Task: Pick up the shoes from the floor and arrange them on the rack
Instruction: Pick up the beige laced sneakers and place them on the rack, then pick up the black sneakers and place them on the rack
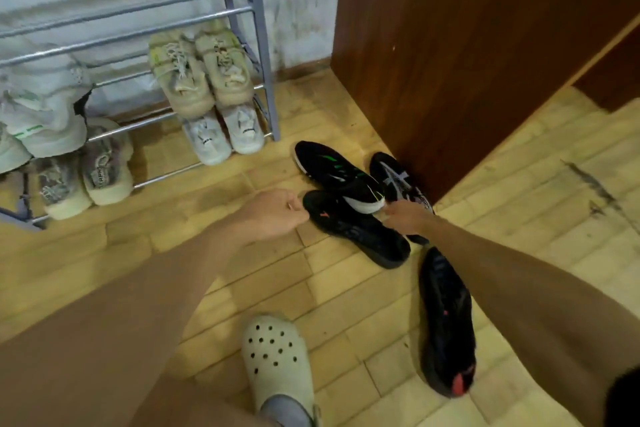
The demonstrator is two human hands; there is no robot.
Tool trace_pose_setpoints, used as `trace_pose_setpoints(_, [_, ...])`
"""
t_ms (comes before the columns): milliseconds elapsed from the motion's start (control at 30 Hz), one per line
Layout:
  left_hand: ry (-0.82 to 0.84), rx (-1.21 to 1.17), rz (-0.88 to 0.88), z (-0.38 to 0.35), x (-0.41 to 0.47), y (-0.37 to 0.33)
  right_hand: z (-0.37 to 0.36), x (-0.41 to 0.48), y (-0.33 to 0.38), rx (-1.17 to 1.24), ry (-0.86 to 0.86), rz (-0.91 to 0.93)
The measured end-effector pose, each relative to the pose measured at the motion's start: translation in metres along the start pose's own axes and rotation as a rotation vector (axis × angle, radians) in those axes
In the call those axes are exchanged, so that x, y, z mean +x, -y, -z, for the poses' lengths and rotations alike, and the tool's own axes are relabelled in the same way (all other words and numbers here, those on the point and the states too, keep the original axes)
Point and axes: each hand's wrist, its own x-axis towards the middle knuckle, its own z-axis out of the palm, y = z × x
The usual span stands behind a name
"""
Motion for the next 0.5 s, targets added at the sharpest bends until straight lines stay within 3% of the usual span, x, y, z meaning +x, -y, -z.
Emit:
trace_pose_setpoints(67, [0.075,0.072,-0.008,-0.013,-0.002,0.01,-0.029,0.005,-0.018,0.049,-0.026,-0.111])
trace_pose_setpoints(267, [0.014,-0.038,0.043,-0.035,-0.014,0.058,-0.086,0.023,-0.016,0.156,-0.183,-0.288])
trace_pose_setpoints(367, [0.047,0.007,0.028,-0.036,-0.018,0.061,-0.105,0.023,-0.013,0.3,-0.11,-0.339])
trace_pose_setpoints(467, [0.086,-0.005,-0.001,-0.031,-0.016,0.05,-0.113,0.026,-0.001,0.206,-0.071,-0.396])
trace_pose_setpoints(500, [0.087,-0.01,0.002,-0.03,-0.015,0.048,-0.112,0.026,0.004,0.284,-0.024,-0.398])
